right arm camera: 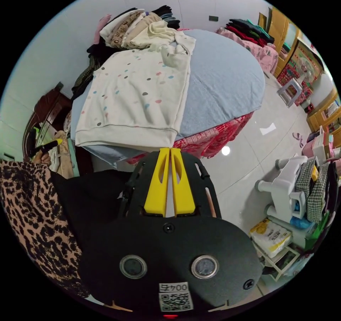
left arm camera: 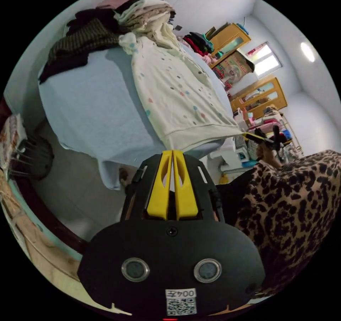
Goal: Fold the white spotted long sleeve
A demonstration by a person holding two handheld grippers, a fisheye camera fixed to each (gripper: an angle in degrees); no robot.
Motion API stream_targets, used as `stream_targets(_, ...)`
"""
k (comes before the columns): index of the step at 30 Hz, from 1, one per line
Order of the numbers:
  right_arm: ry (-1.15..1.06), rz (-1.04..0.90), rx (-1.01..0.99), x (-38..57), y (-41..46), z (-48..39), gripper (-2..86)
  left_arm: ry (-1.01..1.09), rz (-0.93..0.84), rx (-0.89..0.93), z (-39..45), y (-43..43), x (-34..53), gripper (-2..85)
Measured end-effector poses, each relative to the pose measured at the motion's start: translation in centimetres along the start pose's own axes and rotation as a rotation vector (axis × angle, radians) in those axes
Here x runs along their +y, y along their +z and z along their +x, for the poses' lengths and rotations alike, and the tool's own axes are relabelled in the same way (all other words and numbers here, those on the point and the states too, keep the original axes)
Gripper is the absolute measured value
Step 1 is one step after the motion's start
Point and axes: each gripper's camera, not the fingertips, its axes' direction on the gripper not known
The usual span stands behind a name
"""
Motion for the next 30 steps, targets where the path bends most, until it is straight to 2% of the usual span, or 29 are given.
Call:
stream_targets(3, 0.042, -0.035, -0.062, -0.4, 2.5, 2.7, -0.4, -0.134, 0.024, 0.131, -3.8, 2.0, 1.2, 3.9)
stream_targets(8, 0.122, -0.104, -0.247, -0.7, 6.2, 7.5, 2.2, -0.274, 0.08, 0.22, -9.2, 3.8, 2.7, 8.1)
stream_targets(15, 0.523, 0.094, -0.634, 1.7, 10.9, 16.6, 12.5, -0.357, 0.122, 0.354, -15.5, 5.8, 4.5, 12.6)
stream_targets(18, 0.605, 0.105, -0.727, 1.8, 14.2, 17.4, 13.9, -0.365, 0.109, 0.38, -16.9, 7.0, 4.7, 13.6)
stream_targets(22, 0.618, 0.095, -0.79, 1.1, 17.1, 16.8, 13.6, -0.362, 0.081, 0.387, -18.0, 8.3, 4.3, 14.0)
stream_targets(25, 0.591, 0.113, -0.796, 0.1, 18.0, 16.1, 7.9, -0.368, 0.07, 0.387, -18.7, 9.1, 3.7, 12.7)
stream_targets(27, 0.559, 0.112, -0.753, -0.8, 18.1, 15.4, 1.7, -0.366, 0.051, 0.36, -19.1, 9.3, 3.2, 8.8)
stream_targets(30, 0.518, 0.092, -0.701, -2.2, 18.3, 14.3, 0.3, -0.393, 0.049, 0.304, -19.5, 9.0, 3.1, 4.0)
